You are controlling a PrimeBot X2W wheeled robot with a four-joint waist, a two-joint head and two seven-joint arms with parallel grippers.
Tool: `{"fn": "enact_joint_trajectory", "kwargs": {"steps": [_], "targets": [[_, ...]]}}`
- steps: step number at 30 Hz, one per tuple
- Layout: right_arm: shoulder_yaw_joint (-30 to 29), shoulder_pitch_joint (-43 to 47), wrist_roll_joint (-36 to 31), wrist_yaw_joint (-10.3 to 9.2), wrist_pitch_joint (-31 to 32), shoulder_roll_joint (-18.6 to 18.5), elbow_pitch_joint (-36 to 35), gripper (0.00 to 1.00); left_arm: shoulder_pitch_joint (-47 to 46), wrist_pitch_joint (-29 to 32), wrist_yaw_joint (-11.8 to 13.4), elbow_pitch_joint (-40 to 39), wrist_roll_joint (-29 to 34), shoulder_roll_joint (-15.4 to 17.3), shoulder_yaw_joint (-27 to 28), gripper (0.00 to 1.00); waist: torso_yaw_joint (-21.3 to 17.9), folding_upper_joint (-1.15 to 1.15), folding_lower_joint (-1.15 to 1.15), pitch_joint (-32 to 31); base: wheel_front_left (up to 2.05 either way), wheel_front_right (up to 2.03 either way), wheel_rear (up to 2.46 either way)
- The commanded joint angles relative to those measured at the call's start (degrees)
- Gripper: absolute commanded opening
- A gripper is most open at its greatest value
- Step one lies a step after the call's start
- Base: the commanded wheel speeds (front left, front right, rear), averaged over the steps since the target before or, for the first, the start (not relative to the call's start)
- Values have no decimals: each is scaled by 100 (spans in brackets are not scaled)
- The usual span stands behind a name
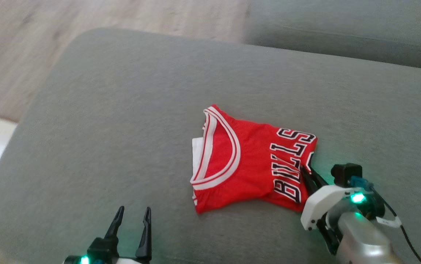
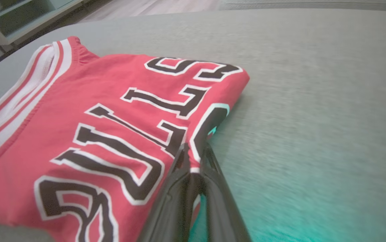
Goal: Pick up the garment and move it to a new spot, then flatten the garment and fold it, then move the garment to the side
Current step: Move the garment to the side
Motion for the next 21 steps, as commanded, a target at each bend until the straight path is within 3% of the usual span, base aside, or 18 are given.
{"fn": "enact_joint_trajectory", "kwargs": {"steps": [1, 13, 17, 21], "targets": [[14, 157, -54, -5, -47, -38, -74, 0, -143, -56, 7, -198, -66, -2, 203, 100, -710, 0, -1, -198, 0, 0, 0], [-369, 327, -423, -5, -51, -38, -738, 0, -460, -56, 96, -335, -382, -2, -58, 100, -3029, 0, -1, -62, 0, 0, 0], [-447, 315, -527, -5, -52, -39, -926, 0, -557, -56, 113, -345, -422, -2, -150, 100, -3582, 0, -1, 47, 0, 0, 0], [-484, 229, -642, -5, -52, -52, -1069, 0, -652, -56, 85, -308, -391, -2, -201, 100, -3884, 0, -1, 172, 0, 0, 0]]}}
